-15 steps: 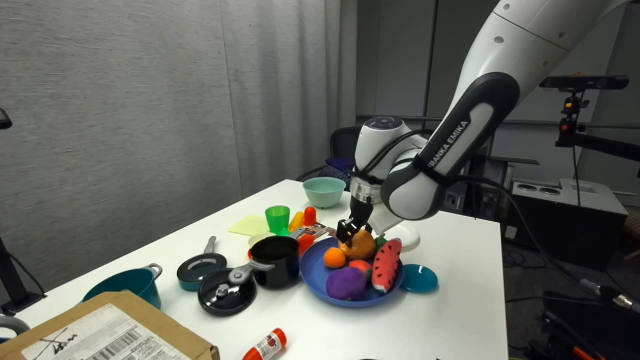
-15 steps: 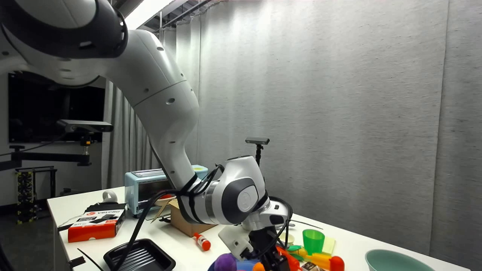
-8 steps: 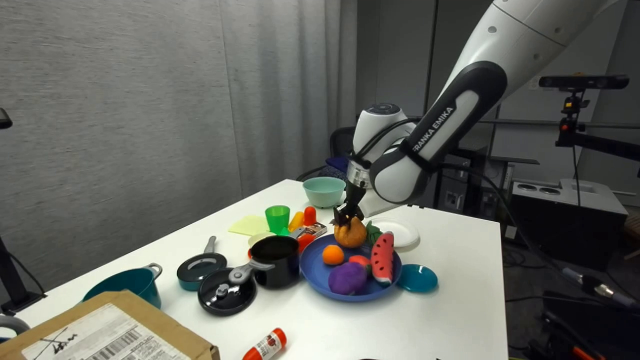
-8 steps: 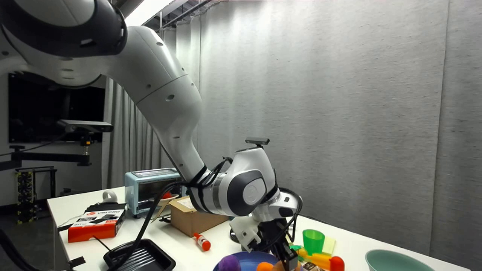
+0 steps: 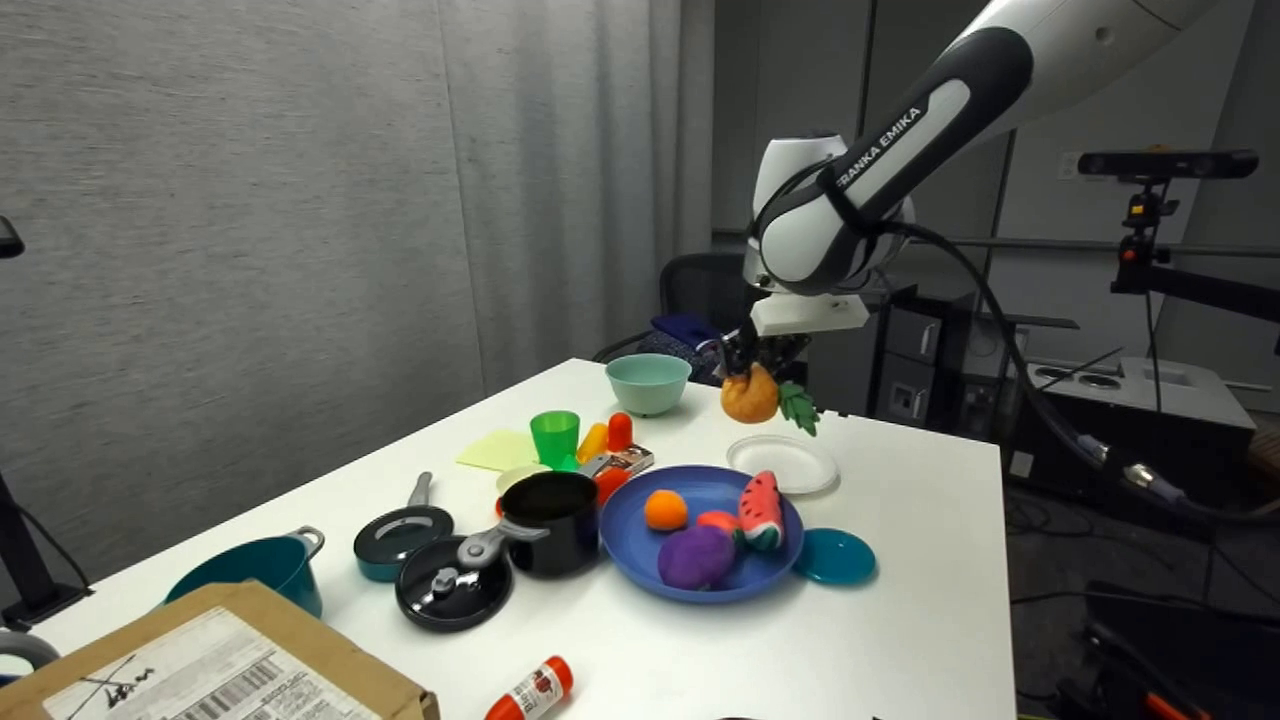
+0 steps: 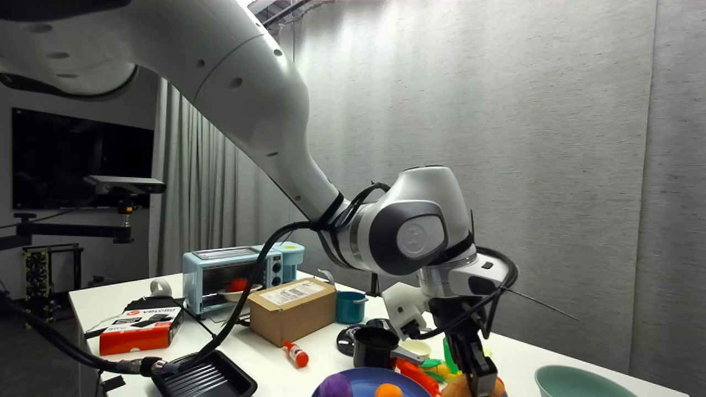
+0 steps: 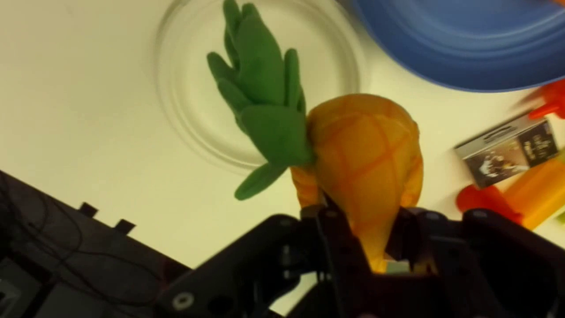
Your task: Remove the plush toys from the blue plate
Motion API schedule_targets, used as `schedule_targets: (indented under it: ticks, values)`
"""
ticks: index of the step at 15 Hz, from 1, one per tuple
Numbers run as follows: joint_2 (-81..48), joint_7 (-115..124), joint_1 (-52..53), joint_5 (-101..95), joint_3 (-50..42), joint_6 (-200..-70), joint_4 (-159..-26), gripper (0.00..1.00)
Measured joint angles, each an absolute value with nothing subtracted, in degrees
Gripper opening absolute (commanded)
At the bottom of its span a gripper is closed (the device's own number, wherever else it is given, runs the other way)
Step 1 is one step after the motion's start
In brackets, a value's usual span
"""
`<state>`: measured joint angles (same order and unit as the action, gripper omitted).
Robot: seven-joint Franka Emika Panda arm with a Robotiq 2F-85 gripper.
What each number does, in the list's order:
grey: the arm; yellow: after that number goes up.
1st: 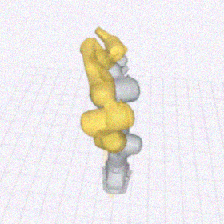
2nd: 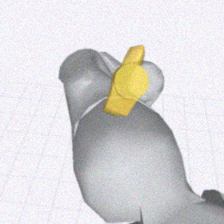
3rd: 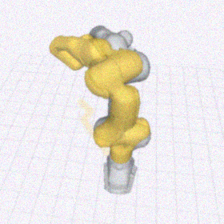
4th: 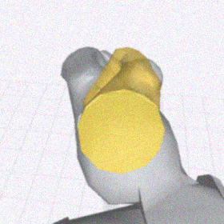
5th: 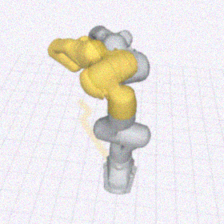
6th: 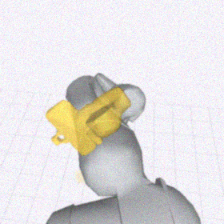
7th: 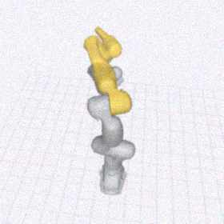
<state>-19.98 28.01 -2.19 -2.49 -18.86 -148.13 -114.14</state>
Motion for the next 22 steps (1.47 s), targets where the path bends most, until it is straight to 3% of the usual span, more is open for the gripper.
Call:
schedule_targets:
  ticks: [3,8,10,11,12,14,21,22]
  values:
    - [-20.1,32.0,-3.3,-5.4,-22.5,-143.6,-113.7,0.04]
    - [-22.8,36.2,-4.4,-3.7,-20.8,-145.6,-114.6,0.04]
    - [-24.6,37.6,-4.4,-3.1,-19.2,-147.0,-114.6,0.2]
    - [-25.4,37.8,-4.3,-3.1,-18.9,-147.5,-114.6,0.05]
    - [-26.3,37.9,-4.2,-3.1,-18.8,-147.7,-114.6,0.44]
    - [-27.7,38.0,-4.1,-3.6,-18.9,-147.6,-114.5,0.44]
    - [-27.9,37.0,-2.3,-5.7,-17.2,-147.8,-114.3,0.98]
    - [-27.3,35.9,-2.3,-4.6,-15.6,-147.8,-114.4,1.0]
